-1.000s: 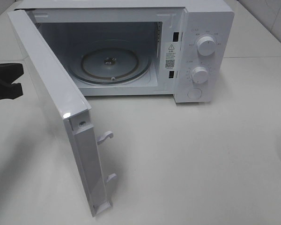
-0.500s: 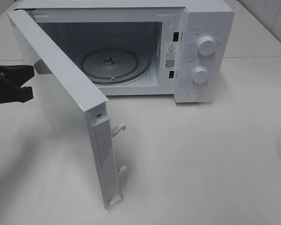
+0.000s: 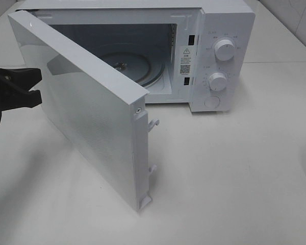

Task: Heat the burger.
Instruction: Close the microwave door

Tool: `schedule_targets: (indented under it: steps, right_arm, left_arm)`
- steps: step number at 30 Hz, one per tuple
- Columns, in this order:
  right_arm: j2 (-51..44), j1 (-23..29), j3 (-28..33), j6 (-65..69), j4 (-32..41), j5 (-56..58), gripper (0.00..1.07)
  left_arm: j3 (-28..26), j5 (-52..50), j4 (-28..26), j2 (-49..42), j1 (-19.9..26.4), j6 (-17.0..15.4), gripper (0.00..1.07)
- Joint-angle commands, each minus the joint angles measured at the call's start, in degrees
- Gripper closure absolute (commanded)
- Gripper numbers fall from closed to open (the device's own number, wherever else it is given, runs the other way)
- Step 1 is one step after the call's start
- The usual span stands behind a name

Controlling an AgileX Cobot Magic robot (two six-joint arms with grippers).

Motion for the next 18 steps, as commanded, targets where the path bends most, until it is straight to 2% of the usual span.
schedule_targets:
  steps: [1, 5, 7, 14, 18]
  right_arm:
    - [-1.8, -0.2, 0.2, -0.8, 0.2, -0.3, 0.63]
    - [-1.8, -0.2, 0.2, -0.8, 0.2, -0.3, 0.63]
    - [-1.8, -0.2, 0.2, -0.8, 0.2, -0.3, 0.63]
    - [-1.8, -0.2, 0.2, -0.8, 0.2, -0.3, 0.63]
    - [-1.8, -0.2, 0.2, -0.8, 0.2, -0.3, 0.63]
  left_arm:
    - [-0.4, -0.3, -2.6, -0.3, -1.6, 0.2, 1.06]
    - [-0.4, -0.3, -3.6, -0.3, -2.4, 0.7, 1.06]
    - [-0.4, -0.3, -5.2, -0.1, -3.5, 2.6, 1.06]
    - [-0.4, -0.5, -9.7, 2.3, -7.1, 3.4, 1.06]
    - [-0.6, -0.8, -14.3, 3.7, -10.6, 7.3, 1.06]
